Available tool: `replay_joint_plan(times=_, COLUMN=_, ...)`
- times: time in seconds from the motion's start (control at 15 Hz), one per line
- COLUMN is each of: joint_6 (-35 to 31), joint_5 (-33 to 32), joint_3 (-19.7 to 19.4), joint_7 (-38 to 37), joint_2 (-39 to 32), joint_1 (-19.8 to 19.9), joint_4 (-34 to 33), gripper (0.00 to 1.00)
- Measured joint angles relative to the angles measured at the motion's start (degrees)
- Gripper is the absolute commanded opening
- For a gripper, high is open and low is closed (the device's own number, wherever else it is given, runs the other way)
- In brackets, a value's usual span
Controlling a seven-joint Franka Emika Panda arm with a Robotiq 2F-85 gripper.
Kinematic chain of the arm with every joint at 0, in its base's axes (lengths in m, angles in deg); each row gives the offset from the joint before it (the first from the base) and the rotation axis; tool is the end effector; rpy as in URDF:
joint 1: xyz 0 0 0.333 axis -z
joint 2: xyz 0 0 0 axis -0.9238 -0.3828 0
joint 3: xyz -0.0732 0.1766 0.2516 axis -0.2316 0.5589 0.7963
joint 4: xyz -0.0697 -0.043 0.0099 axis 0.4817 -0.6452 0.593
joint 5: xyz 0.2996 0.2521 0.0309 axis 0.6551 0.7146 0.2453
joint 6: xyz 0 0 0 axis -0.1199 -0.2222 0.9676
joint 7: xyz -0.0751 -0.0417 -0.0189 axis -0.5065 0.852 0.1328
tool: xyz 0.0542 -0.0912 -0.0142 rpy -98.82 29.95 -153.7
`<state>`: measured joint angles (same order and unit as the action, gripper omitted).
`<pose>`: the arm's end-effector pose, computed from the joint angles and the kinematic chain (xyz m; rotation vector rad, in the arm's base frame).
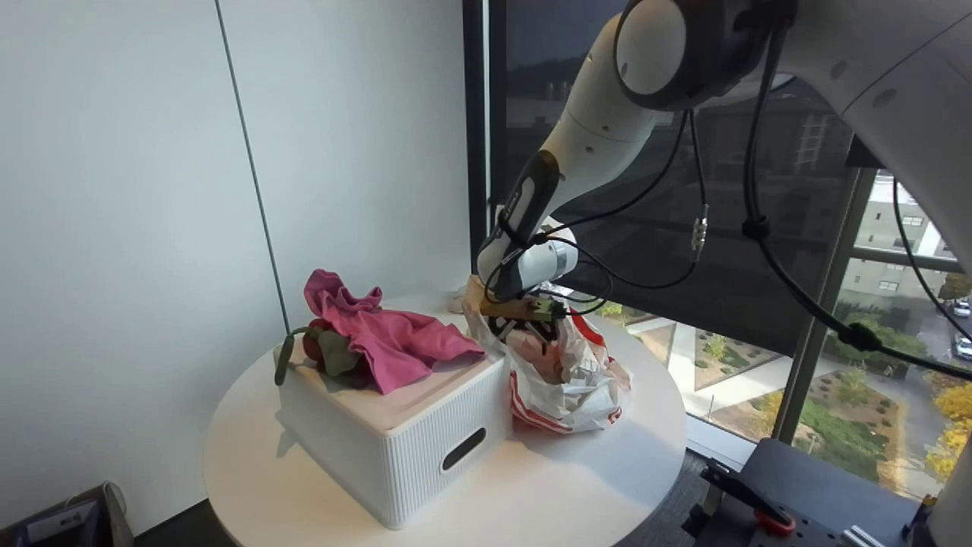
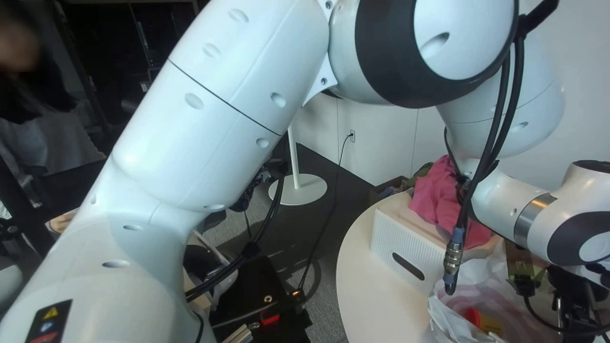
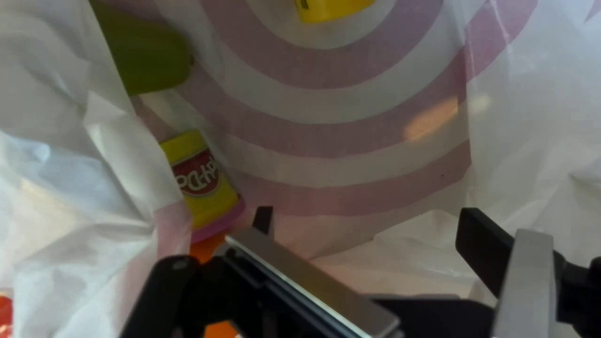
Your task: Put the items in the plastic bag on the white basket
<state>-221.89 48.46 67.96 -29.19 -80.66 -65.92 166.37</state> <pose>0.6438 -0.1307 0.1393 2.6859 -1.4202 0.1717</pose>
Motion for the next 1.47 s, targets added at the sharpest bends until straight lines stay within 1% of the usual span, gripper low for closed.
replay_joint_plan(times=0.33, joint_6=-0.1, joint_5=-0.1, joint_3=-3.2, joint_7=0.1, joint_2=-3.8, joint_1=-0.4, joint_4=-1.8, gripper=1.00)
replay_joint_plan(times=0.93, joint_6=-0.1, joint_5=-0.7, joint_3=-10.1, joint_7=-0.2, joint_2=-3.3, joint_1=-2.4, joint_4=-1.4, gripper=1.00)
replay_joint_plan(times=1.47, joint_6=0.0, joint_5=-1.4, joint_3=-12.2, joint_7=-1.5, joint_2=-4.7, joint_1=-3.2, joint_4=0.8, gripper=1.00)
